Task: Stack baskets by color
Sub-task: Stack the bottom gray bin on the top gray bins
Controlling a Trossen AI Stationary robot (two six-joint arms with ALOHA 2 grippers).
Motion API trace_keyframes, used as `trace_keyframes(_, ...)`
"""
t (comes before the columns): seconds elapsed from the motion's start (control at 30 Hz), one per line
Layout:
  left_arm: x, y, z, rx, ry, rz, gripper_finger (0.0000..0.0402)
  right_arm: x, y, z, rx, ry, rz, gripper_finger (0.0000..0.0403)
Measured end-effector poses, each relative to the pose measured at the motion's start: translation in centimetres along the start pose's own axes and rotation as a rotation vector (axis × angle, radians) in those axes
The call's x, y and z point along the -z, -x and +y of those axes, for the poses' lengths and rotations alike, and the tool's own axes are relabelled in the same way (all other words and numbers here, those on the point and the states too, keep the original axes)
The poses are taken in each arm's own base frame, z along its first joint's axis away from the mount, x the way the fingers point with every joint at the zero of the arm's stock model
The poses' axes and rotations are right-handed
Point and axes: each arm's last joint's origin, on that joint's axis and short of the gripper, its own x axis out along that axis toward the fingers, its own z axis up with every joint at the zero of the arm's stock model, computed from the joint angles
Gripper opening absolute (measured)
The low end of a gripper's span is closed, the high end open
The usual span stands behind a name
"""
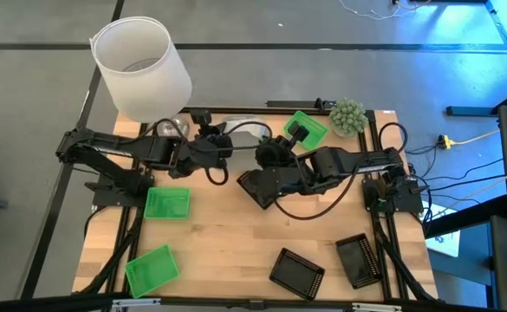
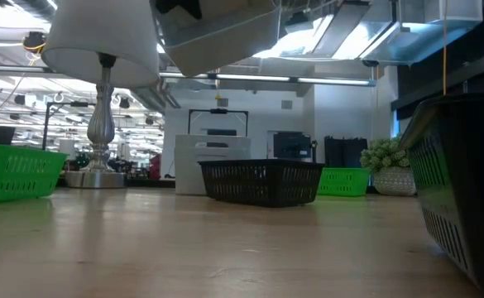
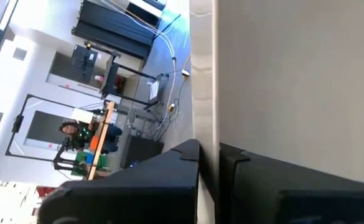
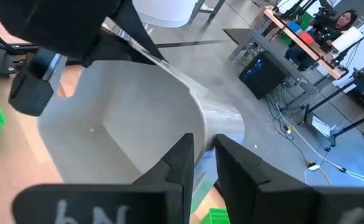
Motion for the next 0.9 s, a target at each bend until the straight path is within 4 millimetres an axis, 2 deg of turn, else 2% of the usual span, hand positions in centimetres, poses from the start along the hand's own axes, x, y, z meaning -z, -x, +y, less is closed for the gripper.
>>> trace_keyframes(0.53, -0.7, 2.0, -0.9, 0.052, -0.02, -0.078, 0.0, 0.0, -0.3, -0.1, -0.018, 0.004, 0.016, 0.0065)
trace_keyframes(0.77, -0.8, 2.3, -1.1, 0.058, -0.024, -0.087, 0.0, 0.1, -0.4, -0.2, -0.023, 0.026, 0.025, 0.0018)
trace_keyframes(0.9, -0.8, 2.3, -1.1, 0.058, -0.021, -0.087, 0.0, 0.1, -0.6, -0.2, -0.026, 0.032, 0.029, 0.0011)
